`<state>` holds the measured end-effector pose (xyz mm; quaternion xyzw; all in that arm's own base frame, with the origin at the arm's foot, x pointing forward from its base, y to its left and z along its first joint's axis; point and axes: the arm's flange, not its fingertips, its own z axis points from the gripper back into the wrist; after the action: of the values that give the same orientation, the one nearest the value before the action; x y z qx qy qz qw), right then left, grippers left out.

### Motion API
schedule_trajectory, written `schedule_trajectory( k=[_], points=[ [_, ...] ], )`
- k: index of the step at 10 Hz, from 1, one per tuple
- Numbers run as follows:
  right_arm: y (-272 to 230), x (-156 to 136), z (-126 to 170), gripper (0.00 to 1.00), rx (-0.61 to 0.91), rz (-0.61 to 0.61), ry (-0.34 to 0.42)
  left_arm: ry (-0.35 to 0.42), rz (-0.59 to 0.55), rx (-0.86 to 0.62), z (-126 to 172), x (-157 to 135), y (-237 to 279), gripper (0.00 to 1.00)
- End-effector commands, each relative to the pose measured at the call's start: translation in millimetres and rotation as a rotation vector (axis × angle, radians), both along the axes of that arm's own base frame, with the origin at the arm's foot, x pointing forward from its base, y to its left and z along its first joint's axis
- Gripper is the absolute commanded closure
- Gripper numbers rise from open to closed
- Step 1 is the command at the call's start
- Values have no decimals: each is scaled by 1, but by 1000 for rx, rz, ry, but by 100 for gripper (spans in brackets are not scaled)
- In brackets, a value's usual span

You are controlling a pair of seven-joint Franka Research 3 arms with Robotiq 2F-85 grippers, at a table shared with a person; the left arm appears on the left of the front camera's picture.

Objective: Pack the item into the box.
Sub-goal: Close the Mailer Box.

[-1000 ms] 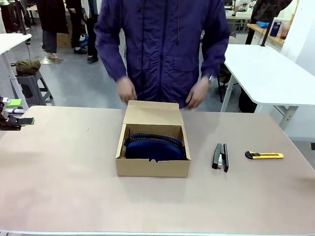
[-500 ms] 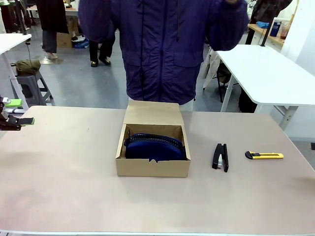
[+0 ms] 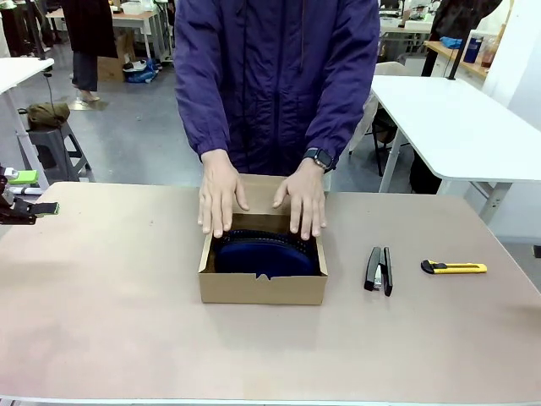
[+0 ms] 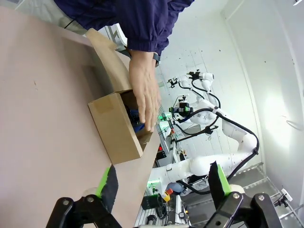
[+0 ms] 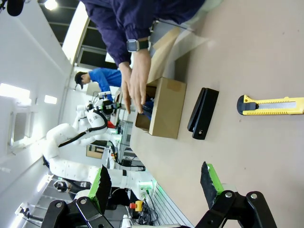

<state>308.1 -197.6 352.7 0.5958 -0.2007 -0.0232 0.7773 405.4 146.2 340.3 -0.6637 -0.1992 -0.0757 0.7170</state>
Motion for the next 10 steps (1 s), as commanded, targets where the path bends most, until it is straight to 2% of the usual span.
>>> schedule_trajectory(
  k=[1, 4, 5, 6, 7, 10],
  points=[
    [0, 2, 2, 0, 9, -5, -25, -6, 0, -2, 3, -2, -2, 0],
    [0, 2, 2, 0, 9, -5, -25, -6, 0, -2, 3, -2, -2, 0],
    [0, 0, 0, 0, 0, 0, 0, 0, 0, 0, 0, 0, 0, 0],
    [9, 8, 8, 0, -4, 15, 16, -26, -82, -6, 9, 6, -14, 0],
    [23, 20, 18, 0, -35, 25, 13, -51, -98, -15, 21, 14, -31, 0],
    [95, 62, 45, 0, -101, 83, -4, -80, -138, 81, 61, 47, -101, 0]
  ],
)
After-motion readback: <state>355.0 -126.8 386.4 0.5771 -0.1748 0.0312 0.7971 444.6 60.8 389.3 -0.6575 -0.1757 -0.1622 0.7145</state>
